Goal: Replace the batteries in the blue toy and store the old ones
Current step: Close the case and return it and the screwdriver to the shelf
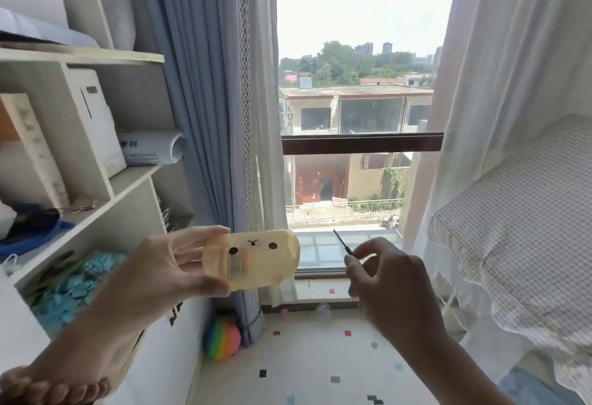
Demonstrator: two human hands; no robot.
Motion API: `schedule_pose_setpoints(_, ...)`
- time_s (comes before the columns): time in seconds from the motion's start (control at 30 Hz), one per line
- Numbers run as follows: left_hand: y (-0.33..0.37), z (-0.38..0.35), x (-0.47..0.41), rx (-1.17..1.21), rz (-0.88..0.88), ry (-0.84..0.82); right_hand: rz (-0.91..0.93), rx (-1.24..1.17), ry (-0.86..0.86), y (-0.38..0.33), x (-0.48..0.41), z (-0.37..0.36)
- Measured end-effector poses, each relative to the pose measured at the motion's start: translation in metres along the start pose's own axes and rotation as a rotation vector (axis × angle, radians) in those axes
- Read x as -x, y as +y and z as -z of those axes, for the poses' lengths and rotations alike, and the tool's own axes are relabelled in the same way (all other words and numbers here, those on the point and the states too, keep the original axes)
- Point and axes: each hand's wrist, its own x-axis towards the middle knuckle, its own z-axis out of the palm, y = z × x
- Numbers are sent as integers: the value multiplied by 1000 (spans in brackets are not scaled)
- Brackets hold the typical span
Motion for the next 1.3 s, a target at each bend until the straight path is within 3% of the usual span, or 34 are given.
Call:
schedule_pose_setpoints(0.5, -61, 7, -207, -16, 12, 49, -15, 3, -29, 42, -201, -98)
schedule_pose_setpoints(0.77, -95, 38, -316, -20, 17, 166, 5, 10, -38, 37, -312, -149)
schedule_pose_setpoints(1.07, -120, 67, -370, -101, 123, 353, 15, -103, -216, 29, -410, -216)
schedule_pose_setpoints(1.3, -131, 84, -382, -192, 260, 651, 170, -235, -459, 10, -490, -293)
